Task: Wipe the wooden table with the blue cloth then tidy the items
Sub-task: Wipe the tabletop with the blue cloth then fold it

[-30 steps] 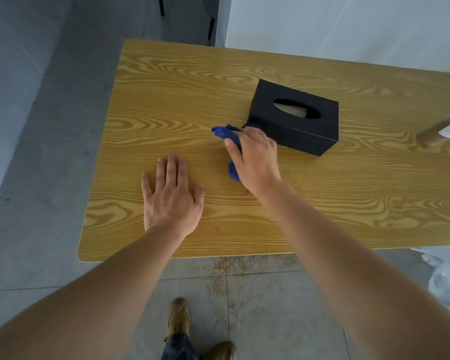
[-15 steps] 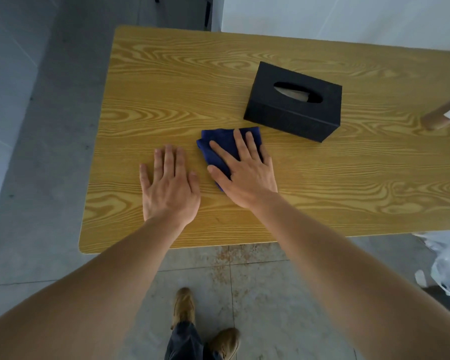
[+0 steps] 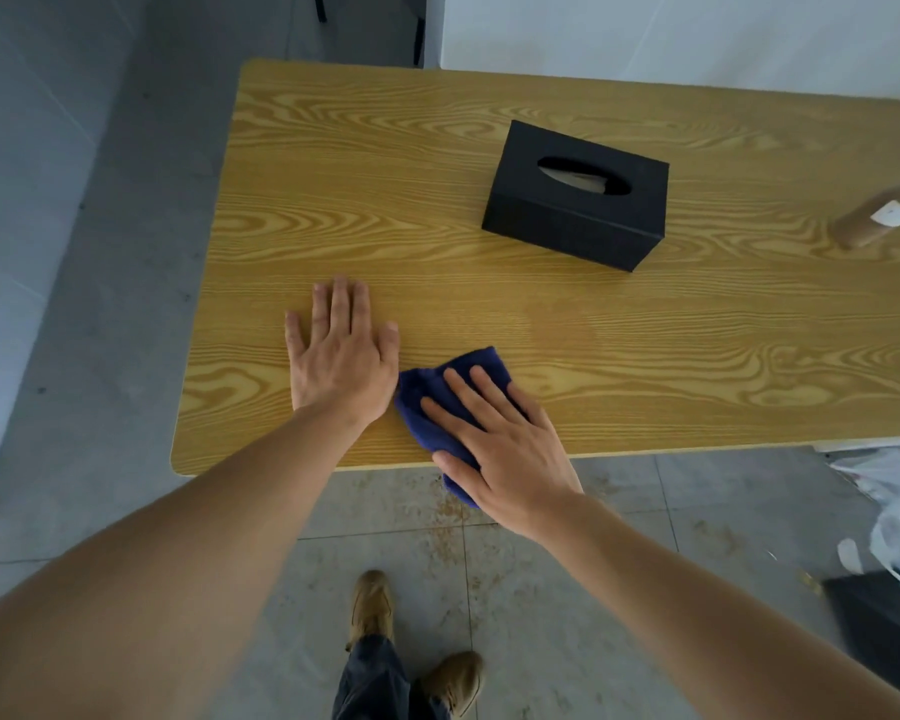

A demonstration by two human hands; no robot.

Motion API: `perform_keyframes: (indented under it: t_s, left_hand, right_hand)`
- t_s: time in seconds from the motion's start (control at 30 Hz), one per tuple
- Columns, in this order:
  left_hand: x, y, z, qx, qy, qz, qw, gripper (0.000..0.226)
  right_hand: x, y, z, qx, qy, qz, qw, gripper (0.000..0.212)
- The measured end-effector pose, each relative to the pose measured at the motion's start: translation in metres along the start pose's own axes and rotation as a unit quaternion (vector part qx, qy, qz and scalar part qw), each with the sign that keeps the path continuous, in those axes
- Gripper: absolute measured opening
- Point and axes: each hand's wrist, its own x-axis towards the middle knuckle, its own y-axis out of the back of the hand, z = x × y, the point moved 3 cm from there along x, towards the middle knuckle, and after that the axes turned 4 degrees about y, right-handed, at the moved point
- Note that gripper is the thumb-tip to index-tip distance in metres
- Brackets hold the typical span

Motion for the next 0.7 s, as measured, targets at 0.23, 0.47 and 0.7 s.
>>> perform_keyframes:
  t_s: [0.23, 0.47, 0.7]
  left_hand:
    - [-0.005, 0.000, 0.020, -0.001, -0.017, -0.008, 1.000, 0.077]
    - [-0.015, -0.020, 0.055, 0.024, -0.050, -0.008, 0.998, 0.080]
    - [-0.014, -0.023, 0.057, 0.022, -0.049, 0.000, 0.999, 0.082]
  right_hand:
    - [-0.055, 0.007, 0.020, 0.123, 0.051, 0.068, 0.989, 0.037]
    - [-0.061, 0.052, 0.056, 0.202, -0.041, 0.164, 0.965, 0.026]
    - [0.037, 0.089, 0.093, 0.148, -0.133, 0.262, 0.944, 0.037]
